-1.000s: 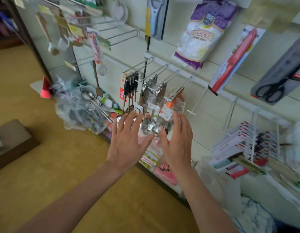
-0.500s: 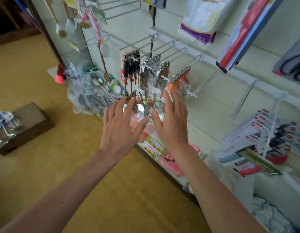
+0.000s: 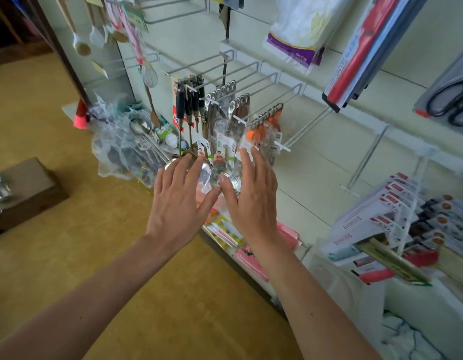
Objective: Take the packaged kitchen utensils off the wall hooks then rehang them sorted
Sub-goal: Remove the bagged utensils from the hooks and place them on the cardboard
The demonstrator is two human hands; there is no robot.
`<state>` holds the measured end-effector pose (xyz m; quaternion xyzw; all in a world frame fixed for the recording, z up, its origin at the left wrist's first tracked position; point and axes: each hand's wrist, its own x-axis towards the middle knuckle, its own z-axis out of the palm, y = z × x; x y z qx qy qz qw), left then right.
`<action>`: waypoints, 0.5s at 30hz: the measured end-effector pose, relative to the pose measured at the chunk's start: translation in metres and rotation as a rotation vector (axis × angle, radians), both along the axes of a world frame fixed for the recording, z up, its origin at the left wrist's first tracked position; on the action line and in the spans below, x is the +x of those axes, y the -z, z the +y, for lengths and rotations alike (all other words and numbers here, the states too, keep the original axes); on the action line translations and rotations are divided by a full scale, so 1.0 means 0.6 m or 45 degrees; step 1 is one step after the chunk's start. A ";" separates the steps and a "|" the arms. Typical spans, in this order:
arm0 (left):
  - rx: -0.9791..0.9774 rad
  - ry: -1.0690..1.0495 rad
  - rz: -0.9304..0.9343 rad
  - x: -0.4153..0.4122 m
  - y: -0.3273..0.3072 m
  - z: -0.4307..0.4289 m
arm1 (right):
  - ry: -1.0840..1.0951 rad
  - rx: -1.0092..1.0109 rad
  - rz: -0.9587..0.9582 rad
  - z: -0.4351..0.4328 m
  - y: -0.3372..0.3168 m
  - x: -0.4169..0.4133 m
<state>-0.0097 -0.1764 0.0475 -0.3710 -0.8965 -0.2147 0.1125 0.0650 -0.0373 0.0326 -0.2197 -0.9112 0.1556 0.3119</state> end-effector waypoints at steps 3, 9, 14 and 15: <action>0.055 0.047 -0.019 -0.005 0.016 0.023 | 0.039 0.003 0.006 0.018 0.013 -0.006; 0.055 0.059 -0.185 -0.034 0.073 0.106 | 0.208 -0.018 0.110 0.070 0.042 -0.041; -0.033 0.070 -0.229 -0.057 0.128 0.183 | 0.305 -0.143 0.168 0.107 0.080 -0.081; -0.039 0.060 -0.280 -0.062 0.138 0.198 | 0.306 -0.154 0.154 0.115 0.089 -0.091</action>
